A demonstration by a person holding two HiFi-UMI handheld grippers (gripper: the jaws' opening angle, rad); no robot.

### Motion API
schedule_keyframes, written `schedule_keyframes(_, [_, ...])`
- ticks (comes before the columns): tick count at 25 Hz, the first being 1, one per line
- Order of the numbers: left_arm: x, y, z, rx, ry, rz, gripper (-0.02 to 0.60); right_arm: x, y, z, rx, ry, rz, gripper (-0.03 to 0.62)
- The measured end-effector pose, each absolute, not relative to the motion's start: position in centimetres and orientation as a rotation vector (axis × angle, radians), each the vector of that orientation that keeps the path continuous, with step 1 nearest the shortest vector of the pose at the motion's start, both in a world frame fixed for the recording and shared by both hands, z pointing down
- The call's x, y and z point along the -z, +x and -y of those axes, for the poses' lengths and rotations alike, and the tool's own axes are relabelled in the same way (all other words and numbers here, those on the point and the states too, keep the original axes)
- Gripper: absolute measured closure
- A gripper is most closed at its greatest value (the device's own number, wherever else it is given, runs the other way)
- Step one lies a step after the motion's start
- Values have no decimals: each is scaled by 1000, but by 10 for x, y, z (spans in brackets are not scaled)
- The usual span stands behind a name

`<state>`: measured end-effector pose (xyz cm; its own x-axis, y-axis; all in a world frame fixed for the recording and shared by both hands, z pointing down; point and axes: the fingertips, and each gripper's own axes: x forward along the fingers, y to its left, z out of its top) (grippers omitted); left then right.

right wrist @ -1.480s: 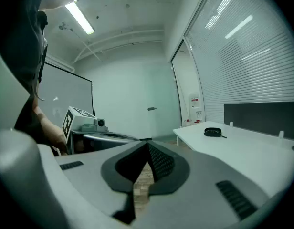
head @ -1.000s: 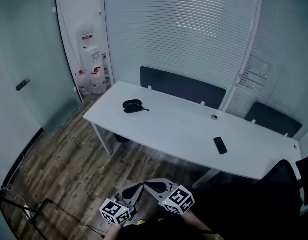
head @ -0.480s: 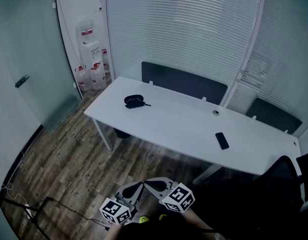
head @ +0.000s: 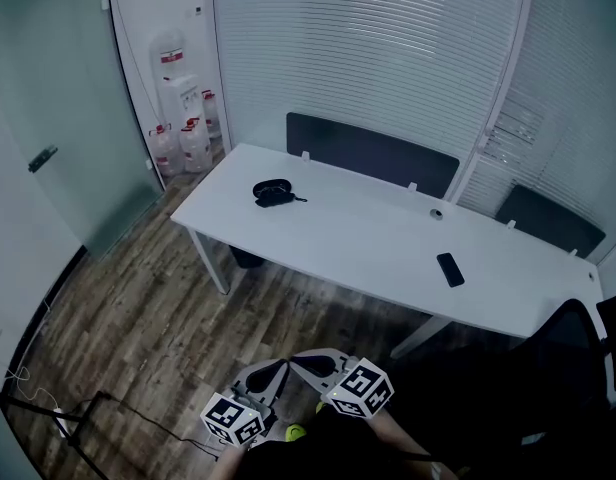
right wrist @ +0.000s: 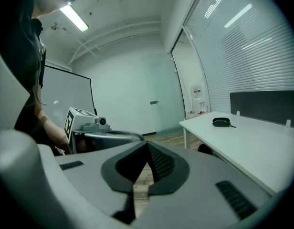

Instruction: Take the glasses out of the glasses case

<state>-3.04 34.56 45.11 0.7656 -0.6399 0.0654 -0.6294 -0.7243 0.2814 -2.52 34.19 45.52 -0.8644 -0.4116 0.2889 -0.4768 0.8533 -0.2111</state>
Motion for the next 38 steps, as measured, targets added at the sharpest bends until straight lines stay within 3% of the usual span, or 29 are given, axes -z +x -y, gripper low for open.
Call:
schedule_keyframes(16, [-465,-38,-301,-25,2629,1038,572,-470,-34,-297,-330,682,2769,579])
schedule_keyframes(38, [-469,-14,-131,2,2511,1154,572,-475,-10,-127,-381,557,2773,579])
